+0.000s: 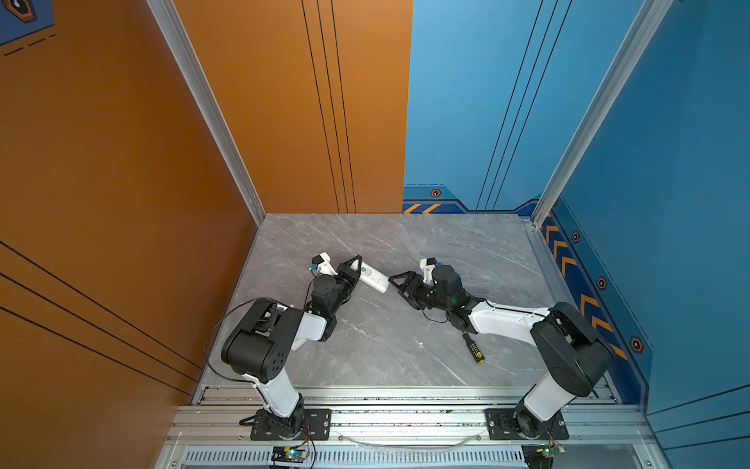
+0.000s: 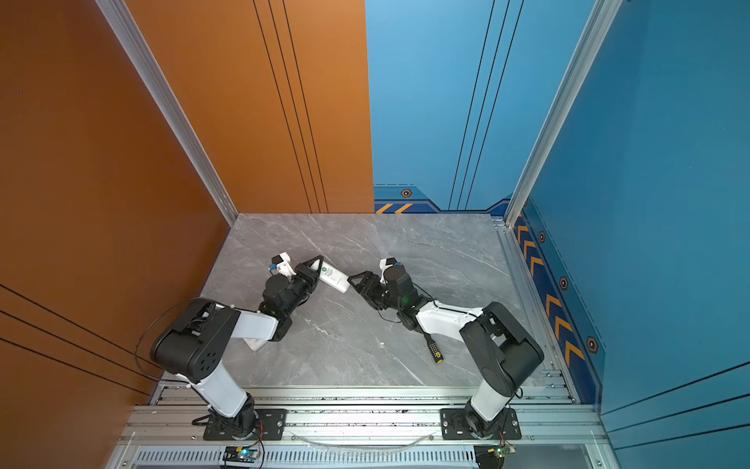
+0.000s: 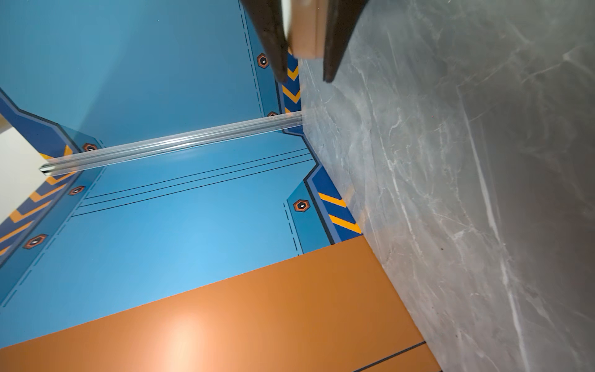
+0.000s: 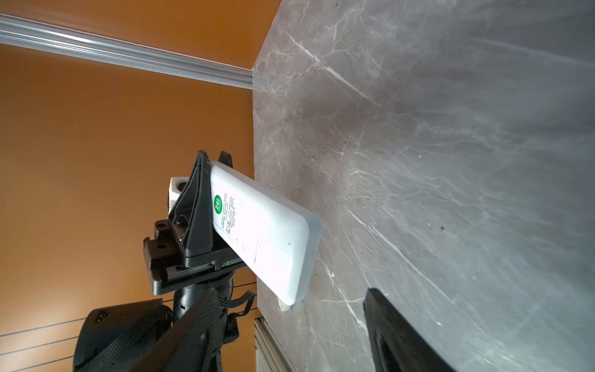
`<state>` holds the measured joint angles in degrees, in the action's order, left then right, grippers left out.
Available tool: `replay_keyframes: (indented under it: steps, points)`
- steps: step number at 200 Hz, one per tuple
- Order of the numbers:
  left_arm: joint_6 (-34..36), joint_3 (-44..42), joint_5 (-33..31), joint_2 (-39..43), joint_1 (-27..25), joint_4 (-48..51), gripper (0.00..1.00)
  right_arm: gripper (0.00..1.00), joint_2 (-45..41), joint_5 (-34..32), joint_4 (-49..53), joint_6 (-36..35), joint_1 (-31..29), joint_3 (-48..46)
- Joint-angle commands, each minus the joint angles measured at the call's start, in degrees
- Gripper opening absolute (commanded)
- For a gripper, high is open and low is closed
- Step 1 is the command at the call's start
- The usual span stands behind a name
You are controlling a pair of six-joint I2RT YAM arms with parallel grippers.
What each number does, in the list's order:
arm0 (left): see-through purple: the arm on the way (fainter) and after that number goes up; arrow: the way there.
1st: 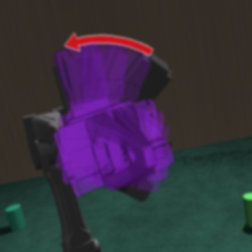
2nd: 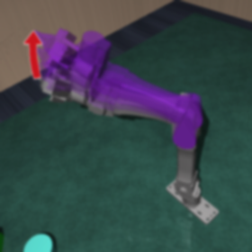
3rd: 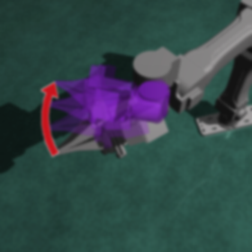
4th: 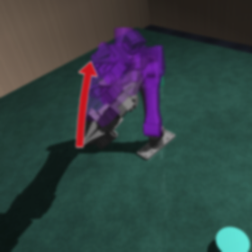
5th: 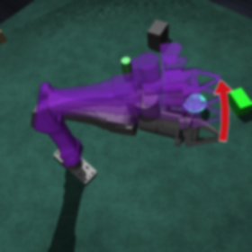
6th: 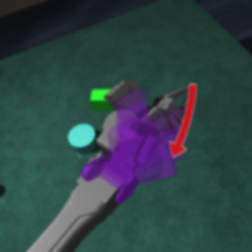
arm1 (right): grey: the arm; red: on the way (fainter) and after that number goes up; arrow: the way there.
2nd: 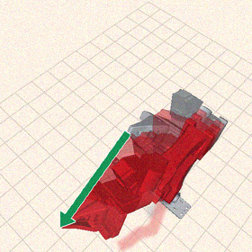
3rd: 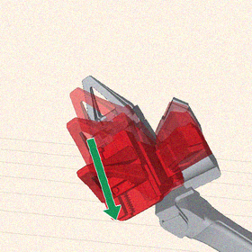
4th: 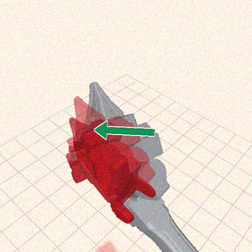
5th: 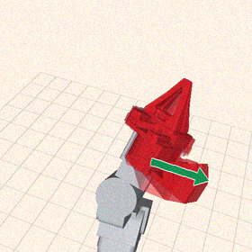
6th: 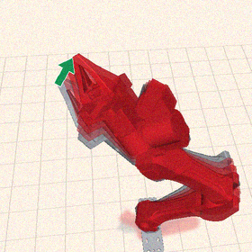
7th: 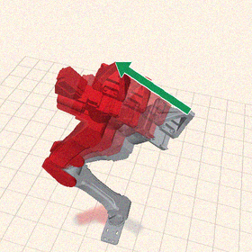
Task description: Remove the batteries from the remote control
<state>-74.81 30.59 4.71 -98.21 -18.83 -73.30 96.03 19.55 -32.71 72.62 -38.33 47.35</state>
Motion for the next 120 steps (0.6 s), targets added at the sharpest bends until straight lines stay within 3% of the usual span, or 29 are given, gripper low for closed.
replay_keyframes:
  steps: [1, 120]
  points:
    - [-1.0, 0.2, 1.0, -1.0, -0.6, -7.0, 0.00, 0.71, 1.8, 1.1, -6.8, 3.9, -0.2, 2.0]
    - [-1.5, 1.7, 1.2, -2.9, -1.5, -7.3, 0.00, 0.44, 6.8, 1.4, -6.4, 4.4, -1.0, 4.2]
